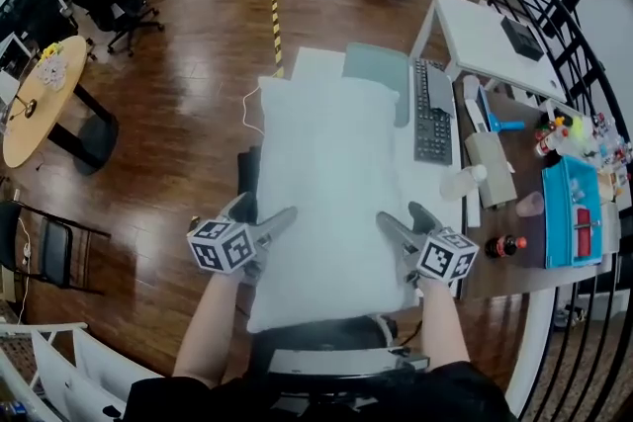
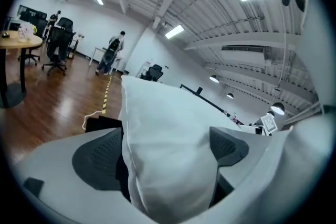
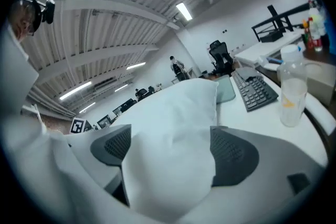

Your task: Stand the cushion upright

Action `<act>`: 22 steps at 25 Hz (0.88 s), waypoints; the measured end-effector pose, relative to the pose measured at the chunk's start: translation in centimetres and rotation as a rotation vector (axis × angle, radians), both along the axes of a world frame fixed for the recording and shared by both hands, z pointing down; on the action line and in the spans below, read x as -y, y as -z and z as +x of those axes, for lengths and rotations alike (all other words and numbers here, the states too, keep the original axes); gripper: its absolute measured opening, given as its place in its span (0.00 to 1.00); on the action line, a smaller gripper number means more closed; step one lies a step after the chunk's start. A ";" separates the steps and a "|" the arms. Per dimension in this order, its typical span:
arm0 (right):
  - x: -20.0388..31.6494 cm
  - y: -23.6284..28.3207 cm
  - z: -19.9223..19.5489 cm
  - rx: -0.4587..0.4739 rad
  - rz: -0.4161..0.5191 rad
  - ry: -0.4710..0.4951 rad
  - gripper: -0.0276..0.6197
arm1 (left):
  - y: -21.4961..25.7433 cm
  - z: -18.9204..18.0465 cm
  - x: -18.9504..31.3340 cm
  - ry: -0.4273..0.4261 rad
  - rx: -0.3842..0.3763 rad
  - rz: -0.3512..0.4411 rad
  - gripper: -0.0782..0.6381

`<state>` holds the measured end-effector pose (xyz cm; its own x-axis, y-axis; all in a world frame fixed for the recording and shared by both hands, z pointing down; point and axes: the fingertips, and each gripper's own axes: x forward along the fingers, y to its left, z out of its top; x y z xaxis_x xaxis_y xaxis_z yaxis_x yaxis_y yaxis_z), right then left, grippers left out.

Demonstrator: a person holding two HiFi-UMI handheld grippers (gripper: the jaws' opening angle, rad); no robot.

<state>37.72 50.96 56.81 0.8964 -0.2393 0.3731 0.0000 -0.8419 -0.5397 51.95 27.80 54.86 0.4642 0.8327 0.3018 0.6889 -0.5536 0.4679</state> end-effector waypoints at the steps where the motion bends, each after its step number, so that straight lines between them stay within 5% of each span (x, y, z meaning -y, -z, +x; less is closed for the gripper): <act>1: -0.1 -0.8 0.7 0.025 0.024 0.008 0.80 | -0.8 0.2 -0.3 -0.009 0.039 0.009 0.88; 5: 0.0 -4.1 2.5 0.148 0.043 0.053 1.00 | -4.1 0.6 -1.0 -0.015 0.179 0.025 0.94; 10: 1.0 -6.6 3.3 0.231 0.087 0.081 1.00 | -7.4 0.2 -2.5 -0.051 0.350 -0.064 0.97; 14: 2.5 -6.8 3.8 0.206 0.191 0.135 1.00 | -6.7 -0.1 -4.4 -0.108 0.384 -0.130 0.96; 17: 3.9 -4.8 4.0 0.119 0.265 0.203 0.82 | -4.5 -1.0 -5.3 -0.188 0.399 -0.237 0.83; 22: 6.0 0.5 2.4 -0.009 0.164 0.229 0.57 | 0.8 -3.8 -4.8 -0.275 0.260 -0.351 0.65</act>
